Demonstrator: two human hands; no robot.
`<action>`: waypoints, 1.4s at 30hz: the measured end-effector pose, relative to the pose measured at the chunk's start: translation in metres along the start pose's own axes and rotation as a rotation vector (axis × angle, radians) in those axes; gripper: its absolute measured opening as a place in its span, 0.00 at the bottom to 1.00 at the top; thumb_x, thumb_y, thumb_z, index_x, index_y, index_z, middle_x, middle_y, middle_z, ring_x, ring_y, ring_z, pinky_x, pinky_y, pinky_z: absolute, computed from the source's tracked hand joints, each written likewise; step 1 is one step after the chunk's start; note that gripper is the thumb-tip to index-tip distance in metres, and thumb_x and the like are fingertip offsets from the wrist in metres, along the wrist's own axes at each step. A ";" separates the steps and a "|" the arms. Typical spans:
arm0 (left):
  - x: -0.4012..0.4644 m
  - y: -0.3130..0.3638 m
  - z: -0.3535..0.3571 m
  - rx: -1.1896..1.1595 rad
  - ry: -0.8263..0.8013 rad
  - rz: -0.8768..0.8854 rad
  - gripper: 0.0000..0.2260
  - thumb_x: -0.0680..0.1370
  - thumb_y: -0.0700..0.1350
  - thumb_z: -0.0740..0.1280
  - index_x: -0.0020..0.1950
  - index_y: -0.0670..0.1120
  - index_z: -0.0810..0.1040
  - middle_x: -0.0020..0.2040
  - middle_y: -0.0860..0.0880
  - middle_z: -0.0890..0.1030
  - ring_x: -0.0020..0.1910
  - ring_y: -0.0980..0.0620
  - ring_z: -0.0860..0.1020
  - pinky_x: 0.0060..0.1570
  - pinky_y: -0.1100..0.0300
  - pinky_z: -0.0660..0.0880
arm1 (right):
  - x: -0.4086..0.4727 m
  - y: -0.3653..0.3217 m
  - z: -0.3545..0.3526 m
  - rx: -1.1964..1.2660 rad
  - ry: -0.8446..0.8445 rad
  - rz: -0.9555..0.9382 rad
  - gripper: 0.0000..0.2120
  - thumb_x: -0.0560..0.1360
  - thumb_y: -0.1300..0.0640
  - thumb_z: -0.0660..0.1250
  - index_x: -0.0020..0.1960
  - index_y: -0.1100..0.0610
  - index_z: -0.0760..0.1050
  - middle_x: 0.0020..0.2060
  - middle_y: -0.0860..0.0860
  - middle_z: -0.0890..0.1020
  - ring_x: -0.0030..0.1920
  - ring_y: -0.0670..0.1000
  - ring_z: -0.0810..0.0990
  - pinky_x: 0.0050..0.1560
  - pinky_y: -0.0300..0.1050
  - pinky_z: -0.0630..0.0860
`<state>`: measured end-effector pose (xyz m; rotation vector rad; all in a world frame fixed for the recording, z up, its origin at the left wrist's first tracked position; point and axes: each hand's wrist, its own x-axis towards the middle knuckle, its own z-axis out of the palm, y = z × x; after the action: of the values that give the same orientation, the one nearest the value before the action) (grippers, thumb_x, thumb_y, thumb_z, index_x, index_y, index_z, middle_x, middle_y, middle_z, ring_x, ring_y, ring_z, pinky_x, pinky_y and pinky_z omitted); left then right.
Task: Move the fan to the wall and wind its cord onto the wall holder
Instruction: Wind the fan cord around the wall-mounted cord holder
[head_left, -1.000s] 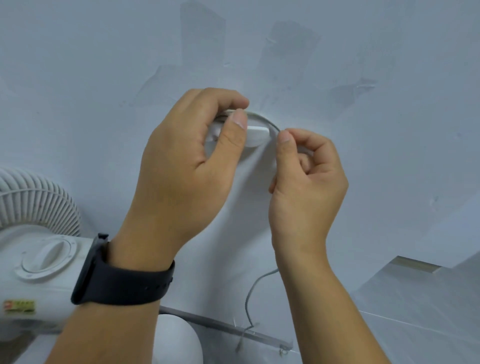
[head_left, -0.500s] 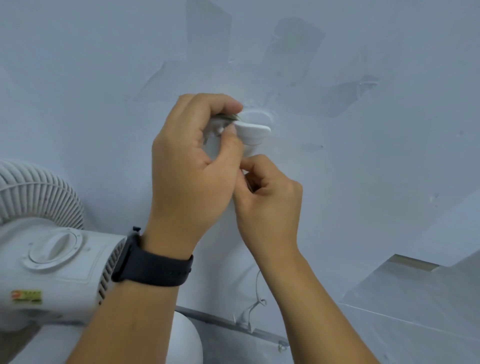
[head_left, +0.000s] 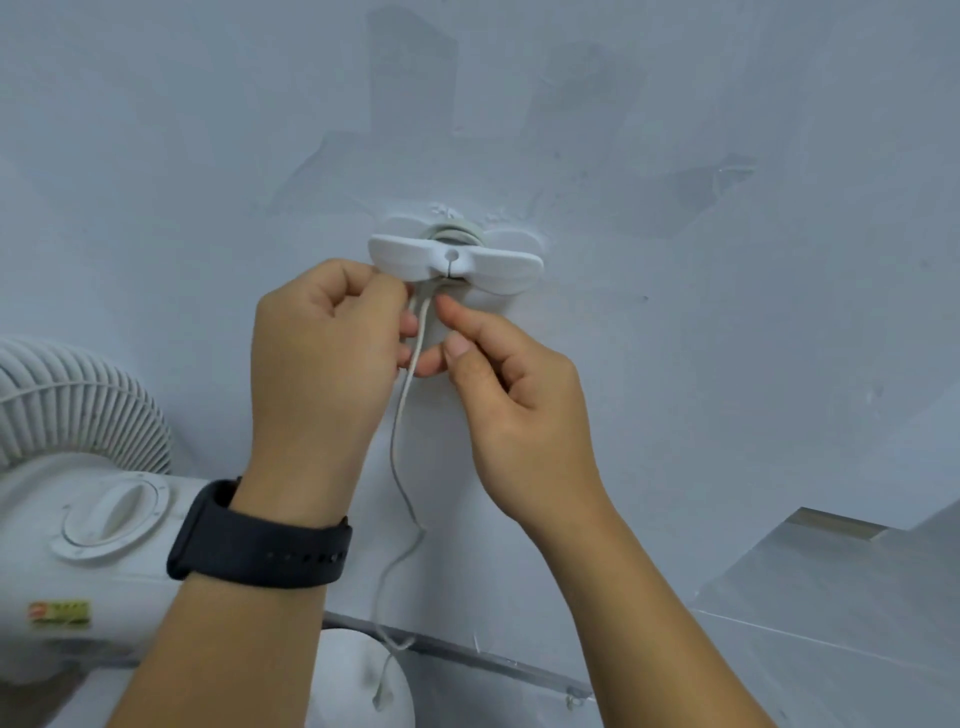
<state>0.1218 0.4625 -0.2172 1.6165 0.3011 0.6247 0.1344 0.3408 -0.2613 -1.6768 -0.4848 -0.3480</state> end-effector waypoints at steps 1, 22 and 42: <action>0.001 0.000 -0.002 0.019 -0.008 0.017 0.07 0.75 0.42 0.67 0.38 0.45 0.82 0.32 0.50 0.83 0.33 0.47 0.84 0.42 0.49 0.82 | 0.000 0.001 0.001 -0.004 -0.001 0.006 0.16 0.83 0.59 0.63 0.68 0.53 0.80 0.45 0.44 0.88 0.43 0.40 0.80 0.49 0.35 0.73; 0.011 -0.011 -0.020 0.199 -0.064 0.179 0.08 0.76 0.48 0.77 0.38 0.50 0.83 0.26 0.57 0.76 0.25 0.61 0.71 0.27 0.74 0.67 | 0.005 -0.025 0.006 0.212 0.248 0.204 0.19 0.77 0.68 0.65 0.41 0.47 0.86 0.39 0.47 0.88 0.32 0.43 0.73 0.39 0.40 0.71; 0.025 -0.001 -0.016 -0.471 -0.183 -0.200 0.15 0.87 0.49 0.60 0.44 0.45 0.77 0.35 0.52 0.73 0.26 0.58 0.68 0.23 0.68 0.66 | 0.000 -0.038 0.002 0.140 0.303 0.226 0.20 0.78 0.67 0.63 0.43 0.44 0.84 0.37 0.60 0.80 0.31 0.48 0.67 0.31 0.43 0.67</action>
<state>0.1335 0.4898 -0.2119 1.1627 0.1613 0.3566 0.1152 0.3469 -0.2288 -1.4926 -0.0909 -0.3845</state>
